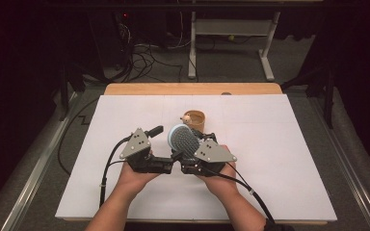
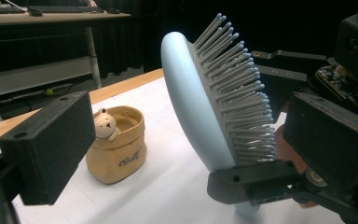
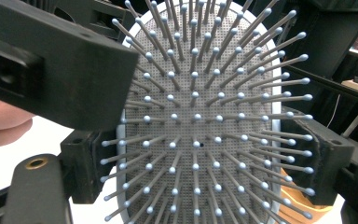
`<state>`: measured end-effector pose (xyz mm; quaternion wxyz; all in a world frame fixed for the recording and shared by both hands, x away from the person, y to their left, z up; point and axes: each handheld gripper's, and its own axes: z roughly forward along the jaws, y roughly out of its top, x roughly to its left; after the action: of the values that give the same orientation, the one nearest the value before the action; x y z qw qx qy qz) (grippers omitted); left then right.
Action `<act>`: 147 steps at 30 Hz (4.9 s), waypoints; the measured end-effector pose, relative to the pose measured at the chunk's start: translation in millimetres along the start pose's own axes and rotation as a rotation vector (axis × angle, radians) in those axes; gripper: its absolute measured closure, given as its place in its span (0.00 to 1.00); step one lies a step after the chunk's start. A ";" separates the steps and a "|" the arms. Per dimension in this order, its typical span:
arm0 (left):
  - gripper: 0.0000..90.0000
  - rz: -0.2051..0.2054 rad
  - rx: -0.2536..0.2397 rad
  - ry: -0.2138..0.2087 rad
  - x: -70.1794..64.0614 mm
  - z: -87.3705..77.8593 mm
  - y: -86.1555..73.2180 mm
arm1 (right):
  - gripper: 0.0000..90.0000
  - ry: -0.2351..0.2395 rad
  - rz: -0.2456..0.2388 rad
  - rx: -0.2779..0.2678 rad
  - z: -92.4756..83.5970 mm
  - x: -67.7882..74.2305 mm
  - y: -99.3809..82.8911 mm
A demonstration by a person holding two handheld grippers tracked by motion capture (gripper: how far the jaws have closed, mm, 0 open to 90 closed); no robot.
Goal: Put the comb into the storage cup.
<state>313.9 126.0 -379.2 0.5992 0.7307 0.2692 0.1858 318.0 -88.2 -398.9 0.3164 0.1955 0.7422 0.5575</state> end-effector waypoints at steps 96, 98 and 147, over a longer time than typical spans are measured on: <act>0.62 -0.024 -0.037 -0.015 -10.0 5.8 12.3 | 0.16 -0.017 0.008 0.017 1.2 2.6 4.2; 0.62 -0.021 -0.040 -0.014 -9.7 5.4 12.4 | 0.11 -0.010 0.019 0.036 3.2 1.6 2.7; 0.62 0.021 -0.095 0.062 13.4 -22.3 7.7 | 0.00 -0.029 0.128 0.142 -48.4 -33.0 -43.7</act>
<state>312.4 150.6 -367.6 0.6226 0.6983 0.2707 0.2270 311.3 -156.6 -423.5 0.2760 0.2727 0.7613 0.5196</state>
